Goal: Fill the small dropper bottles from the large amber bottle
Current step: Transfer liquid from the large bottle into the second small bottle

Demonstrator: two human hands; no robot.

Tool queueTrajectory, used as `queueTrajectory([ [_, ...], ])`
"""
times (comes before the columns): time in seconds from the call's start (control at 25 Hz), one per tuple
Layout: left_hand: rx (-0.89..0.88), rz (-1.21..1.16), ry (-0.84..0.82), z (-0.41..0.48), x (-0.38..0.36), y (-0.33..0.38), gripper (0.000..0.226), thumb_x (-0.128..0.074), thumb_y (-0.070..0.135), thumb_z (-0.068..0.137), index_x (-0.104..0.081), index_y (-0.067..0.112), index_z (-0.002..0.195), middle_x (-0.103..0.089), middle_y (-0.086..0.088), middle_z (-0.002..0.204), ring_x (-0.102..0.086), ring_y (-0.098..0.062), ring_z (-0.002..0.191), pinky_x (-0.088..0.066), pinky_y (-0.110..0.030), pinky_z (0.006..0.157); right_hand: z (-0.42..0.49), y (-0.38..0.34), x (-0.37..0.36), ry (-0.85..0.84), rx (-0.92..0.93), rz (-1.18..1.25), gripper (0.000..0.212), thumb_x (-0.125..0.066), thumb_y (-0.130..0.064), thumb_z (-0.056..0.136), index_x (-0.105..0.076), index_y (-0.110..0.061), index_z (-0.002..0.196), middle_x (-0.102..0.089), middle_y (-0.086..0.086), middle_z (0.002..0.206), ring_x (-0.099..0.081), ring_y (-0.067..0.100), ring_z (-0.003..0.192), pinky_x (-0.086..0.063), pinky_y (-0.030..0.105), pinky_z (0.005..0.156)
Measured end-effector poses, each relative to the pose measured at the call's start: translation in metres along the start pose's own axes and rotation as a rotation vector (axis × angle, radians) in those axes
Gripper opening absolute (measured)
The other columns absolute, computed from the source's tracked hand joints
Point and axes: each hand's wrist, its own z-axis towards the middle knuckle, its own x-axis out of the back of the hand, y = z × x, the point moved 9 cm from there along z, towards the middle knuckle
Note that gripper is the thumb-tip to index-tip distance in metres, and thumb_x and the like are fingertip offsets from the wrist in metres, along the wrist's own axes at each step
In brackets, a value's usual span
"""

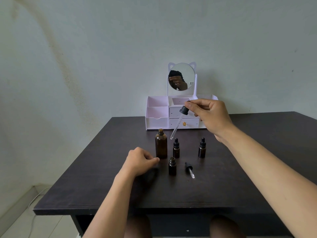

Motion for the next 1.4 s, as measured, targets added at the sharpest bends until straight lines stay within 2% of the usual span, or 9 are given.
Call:
queueTrajectory([
  [0.12, 0.006, -0.03, 0.048, 0.01, -0.005, -0.003, 0.046, -0.083, 0.06, 0.062, -0.061, 0.03, 0.09, -0.067, 0.018, 0.093, -0.062, -0.004, 0.094, -0.051, -0.035, 0.091, 0.009, 0.003, -0.009, 0.011, -0.002, 0.006, 0.012, -0.078, -0.024, 0.086, -0.078, -0.02, 0.097, -0.075, -0.011, 0.085, -0.064, -0.008, 0.065, -0.045, 0.007, 0.059],
  [0.28, -0.063, 0.022, -0.006, 0.017, -0.018, 0.007, 0.081, -0.076, 0.077, 0.054, -0.056, 0.041, 0.123, -0.065, 0.023, 0.115, -0.058, -0.006, 0.114, -0.041, -0.043, 0.105, 0.018, 0.011, -0.019, 0.028, 0.007, -0.003, 0.004, -0.079, -0.029, 0.085, -0.077, -0.029, 0.088, -0.077, -0.005, 0.091, -0.068, 0.009, 0.08, -0.058, 0.028, 0.069],
  [0.4, -0.083, -0.032, 0.019, 0.023, -0.018, 0.003, 0.066, -0.076, 0.072, 0.062, -0.064, 0.042, 0.119, -0.069, 0.018, 0.118, -0.062, -0.007, 0.115, -0.045, -0.045, 0.104, 0.021, 0.01, -0.029, -0.009, 0.062, -0.029, 0.007, -0.079, -0.026, 0.086, -0.077, -0.033, 0.084, -0.077, -0.015, 0.087, -0.069, 0.005, 0.082, -0.055, 0.022, 0.081],
  [0.52, -0.103, -0.026, 0.06, 0.023, -0.017, 0.002, 0.051, -0.071, 0.071, 0.066, -0.066, 0.045, 0.111, -0.07, 0.021, 0.109, -0.063, -0.003, 0.108, -0.049, -0.043, 0.099, 0.025, 0.009, -0.033, 0.019, 0.098, -0.027, 0.007, -0.077, -0.026, 0.087, -0.077, -0.033, 0.085, -0.076, -0.019, 0.084, -0.066, -0.002, 0.078, -0.054, 0.021, 0.079],
  [0.64, -0.114, 0.004, 0.07, 0.024, -0.018, 0.002, 0.05, -0.07, 0.07, 0.07, -0.065, 0.044, 0.113, -0.071, 0.02, 0.108, -0.063, -0.003, 0.107, -0.051, -0.042, 0.096, 0.031, 0.012, -0.038, 0.052, 0.101, -0.026, 0.008, -0.077, -0.029, 0.087, -0.079, -0.025, 0.094, -0.076, -0.013, 0.091, -0.065, 0.003, 0.077, -0.051, 0.017, 0.074],
  [0.8, -0.129, 0.018, 0.079, 0.026, -0.018, 0.002, 0.052, -0.068, 0.071, 0.071, -0.064, 0.044, 0.114, -0.071, 0.02, 0.108, -0.063, -0.004, 0.107, -0.051, -0.042, 0.096, 0.034, 0.017, -0.048, 0.038, 0.089, -0.043, 0.009, -0.076, -0.027, 0.089, -0.079, -0.023, 0.096, -0.072, -0.02, 0.087, -0.061, -0.005, 0.07, -0.049, 0.01, 0.06],
  [1.08, -0.135, 0.03, 0.077, 0.028, -0.019, 0.0, 0.053, -0.068, 0.071, 0.073, -0.064, 0.043, 0.117, -0.071, 0.018, 0.111, -0.063, -0.007, 0.108, -0.051, -0.043, 0.095, 0.041, 0.019, -0.045, 0.048, 0.12, -0.111, 0.013, -0.075, -0.03, 0.089, -0.079, -0.022, 0.098, -0.075, -0.013, 0.092, -0.062, -0.001, 0.074, -0.05, 0.011, 0.074],
  [1.32, -0.136, 0.037, 0.084, 0.027, -0.02, 0.0, 0.056, -0.065, 0.074, 0.071, -0.063, 0.044, 0.118, -0.07, 0.018, 0.111, -0.063, -0.007, 0.108, -0.051, -0.044, 0.096, 0.036, 0.027, -0.054, -0.023, 0.092, -0.122, 0.01, -0.074, -0.028, 0.09, -0.079, -0.022, 0.097, -0.073, -0.016, 0.089, -0.062, -0.006, 0.073, -0.048, 0.009, 0.064],
  [1.4, -0.136, 0.042, 0.081, 0.028, -0.02, 0.0, 0.056, -0.064, 0.075, 0.071, -0.063, 0.044, 0.118, -0.071, 0.017, 0.111, -0.063, -0.007, 0.108, -0.051, -0.044, 0.096, 0.035, 0.032, -0.061, -0.048, 0.078, -0.131, 0.014, -0.075, -0.03, 0.09, -0.08, -0.021, 0.1, -0.075, -0.012, 0.094, -0.065, -0.002, 0.08, -0.048, 0.011, 0.069],
])
